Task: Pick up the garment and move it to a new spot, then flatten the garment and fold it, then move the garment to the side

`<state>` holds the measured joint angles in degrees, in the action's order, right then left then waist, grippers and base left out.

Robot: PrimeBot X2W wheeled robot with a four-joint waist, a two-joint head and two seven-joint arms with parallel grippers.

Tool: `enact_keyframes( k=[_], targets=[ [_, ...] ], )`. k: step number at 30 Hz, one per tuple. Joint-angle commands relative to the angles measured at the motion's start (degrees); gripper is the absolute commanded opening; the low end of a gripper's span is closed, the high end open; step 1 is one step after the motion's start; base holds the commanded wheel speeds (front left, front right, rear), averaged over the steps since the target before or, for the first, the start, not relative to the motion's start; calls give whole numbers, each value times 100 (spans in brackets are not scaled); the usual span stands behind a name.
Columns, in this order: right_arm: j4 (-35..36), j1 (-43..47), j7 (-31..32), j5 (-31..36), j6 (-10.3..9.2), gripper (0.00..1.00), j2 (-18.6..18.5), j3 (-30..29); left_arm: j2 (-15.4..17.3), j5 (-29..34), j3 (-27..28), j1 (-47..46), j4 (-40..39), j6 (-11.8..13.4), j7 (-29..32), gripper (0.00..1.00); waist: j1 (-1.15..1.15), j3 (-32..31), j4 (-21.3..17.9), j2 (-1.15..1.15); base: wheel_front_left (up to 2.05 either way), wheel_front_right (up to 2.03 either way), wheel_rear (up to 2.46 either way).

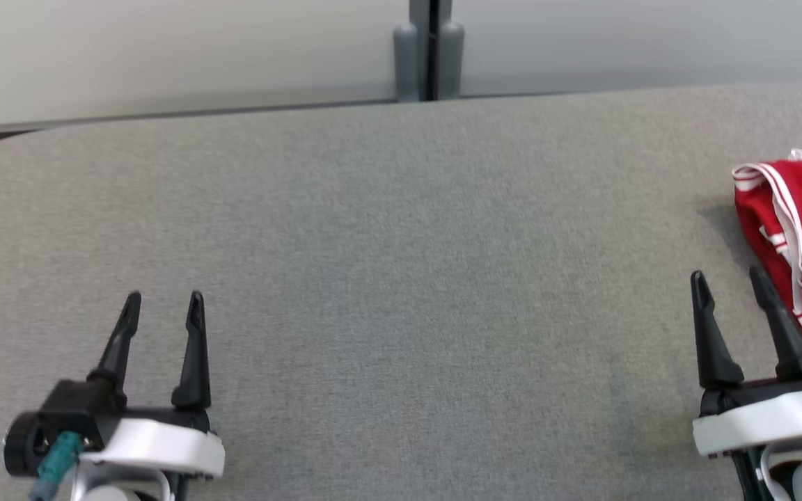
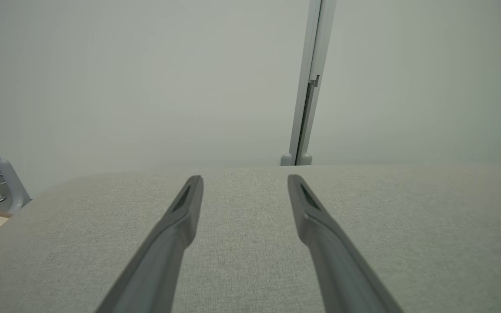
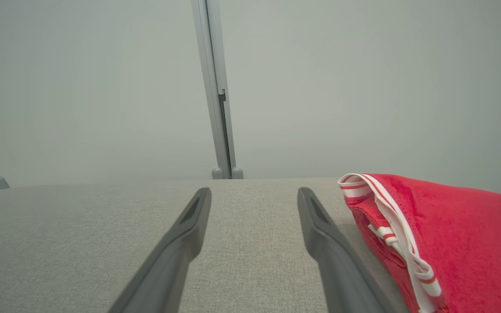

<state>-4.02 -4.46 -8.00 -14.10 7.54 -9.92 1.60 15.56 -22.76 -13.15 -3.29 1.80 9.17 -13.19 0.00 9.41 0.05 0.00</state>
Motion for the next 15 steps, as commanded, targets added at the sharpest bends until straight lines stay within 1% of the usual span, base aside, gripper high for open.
enact_keyframes(
  k=[1, 6, 10, 15],
  targets=[
    [57, 129, 59, 2, -11, 100, 18, -14, -30, -4, -15, 128, 12, 44, -33, 100, 0, -259, 179, 0, 0, 0, 0],
    [203, 505, 278, 22, -11, 100, 130, -38, -60, -53, -89, 492, 77, 65, -37, 100, 0, -660, 215, 0, 0, 0, 0],
    [286, 780, 427, 28, -11, 100, 146, -34, -67, -133, -132, 723, 140, 1, -16, 100, 0, -938, 192, 0, 0, 0, 0],
    [445, 1040, 596, -7, -10, 100, 167, -51, -41, -158, -155, 927, 179, 41, 7, 100, 0, -1138, 148, 0, 0, 0, 0]
  ],
)
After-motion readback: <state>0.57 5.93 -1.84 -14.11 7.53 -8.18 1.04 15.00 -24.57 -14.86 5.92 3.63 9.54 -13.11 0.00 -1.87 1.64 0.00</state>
